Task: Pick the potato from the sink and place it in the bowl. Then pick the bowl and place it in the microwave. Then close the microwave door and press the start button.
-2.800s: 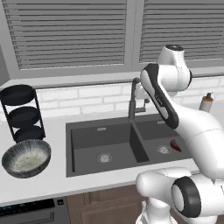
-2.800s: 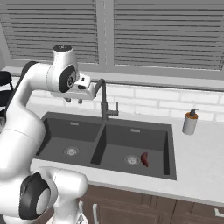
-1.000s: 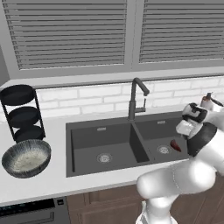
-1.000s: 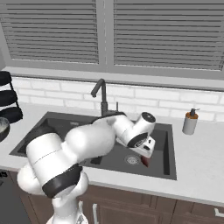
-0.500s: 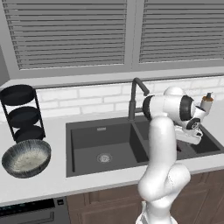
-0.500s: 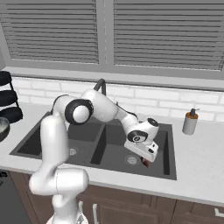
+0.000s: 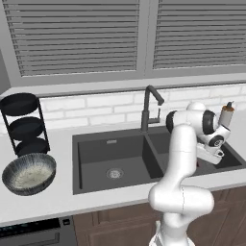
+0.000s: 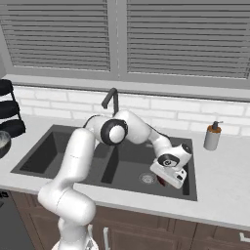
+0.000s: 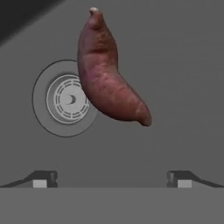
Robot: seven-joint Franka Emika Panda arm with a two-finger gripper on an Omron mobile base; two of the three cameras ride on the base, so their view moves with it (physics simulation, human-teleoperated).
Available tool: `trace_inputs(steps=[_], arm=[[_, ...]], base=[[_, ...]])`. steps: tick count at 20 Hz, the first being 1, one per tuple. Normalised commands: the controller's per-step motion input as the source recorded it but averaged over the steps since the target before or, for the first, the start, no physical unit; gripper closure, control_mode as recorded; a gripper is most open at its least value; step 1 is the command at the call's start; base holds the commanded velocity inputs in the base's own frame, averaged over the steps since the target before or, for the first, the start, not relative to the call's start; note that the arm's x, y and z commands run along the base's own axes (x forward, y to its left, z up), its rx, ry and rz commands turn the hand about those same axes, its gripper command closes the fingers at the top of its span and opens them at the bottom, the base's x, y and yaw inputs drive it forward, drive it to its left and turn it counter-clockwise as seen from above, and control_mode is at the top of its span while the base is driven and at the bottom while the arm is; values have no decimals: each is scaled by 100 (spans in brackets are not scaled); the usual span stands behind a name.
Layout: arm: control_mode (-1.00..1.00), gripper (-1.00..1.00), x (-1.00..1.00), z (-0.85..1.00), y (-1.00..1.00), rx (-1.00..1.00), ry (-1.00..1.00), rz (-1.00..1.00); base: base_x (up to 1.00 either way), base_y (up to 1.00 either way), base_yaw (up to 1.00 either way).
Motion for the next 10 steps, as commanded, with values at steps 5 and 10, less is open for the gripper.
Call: trace_inputs(steps=[5,10], arm=[[-100,-100,51,-36,0,0,0,1],[-100,-100,41,-45,-3,0,0,6]], base=[[0,0,0],[0,0,0]])
